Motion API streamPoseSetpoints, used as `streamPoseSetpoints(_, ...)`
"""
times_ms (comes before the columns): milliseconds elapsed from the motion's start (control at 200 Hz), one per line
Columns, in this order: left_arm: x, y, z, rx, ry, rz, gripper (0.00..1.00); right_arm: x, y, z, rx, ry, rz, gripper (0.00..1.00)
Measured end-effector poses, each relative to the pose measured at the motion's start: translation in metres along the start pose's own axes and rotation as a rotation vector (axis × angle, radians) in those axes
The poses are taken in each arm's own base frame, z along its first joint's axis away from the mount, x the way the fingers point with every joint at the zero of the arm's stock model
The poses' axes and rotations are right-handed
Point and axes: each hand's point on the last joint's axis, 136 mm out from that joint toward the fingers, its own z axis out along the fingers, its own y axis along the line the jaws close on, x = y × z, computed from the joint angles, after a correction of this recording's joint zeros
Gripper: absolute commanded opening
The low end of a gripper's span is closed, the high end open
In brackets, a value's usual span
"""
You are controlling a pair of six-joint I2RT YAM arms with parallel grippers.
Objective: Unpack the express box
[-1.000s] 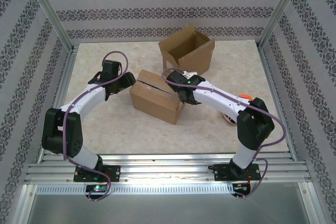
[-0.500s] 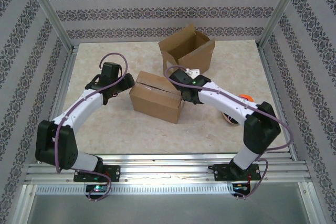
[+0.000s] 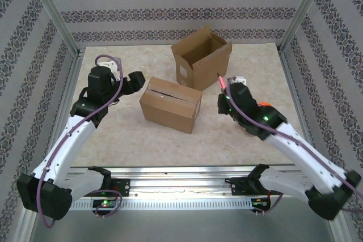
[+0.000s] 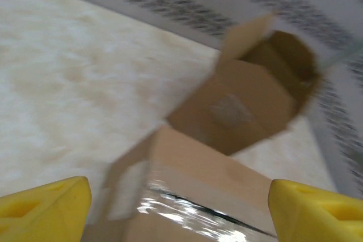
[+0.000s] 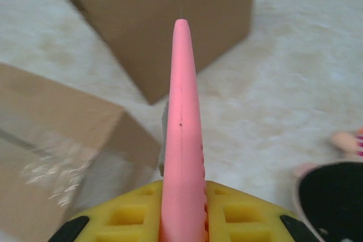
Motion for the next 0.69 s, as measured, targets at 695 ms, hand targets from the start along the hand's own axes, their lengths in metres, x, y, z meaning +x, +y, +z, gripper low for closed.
streamPoseSetpoints(695,0.07,-0.199,-0.004,0.807,0.083,0.204,0.97,-0.033,0.093,-0.048,-0.799,-0.253,0.246,0.0)
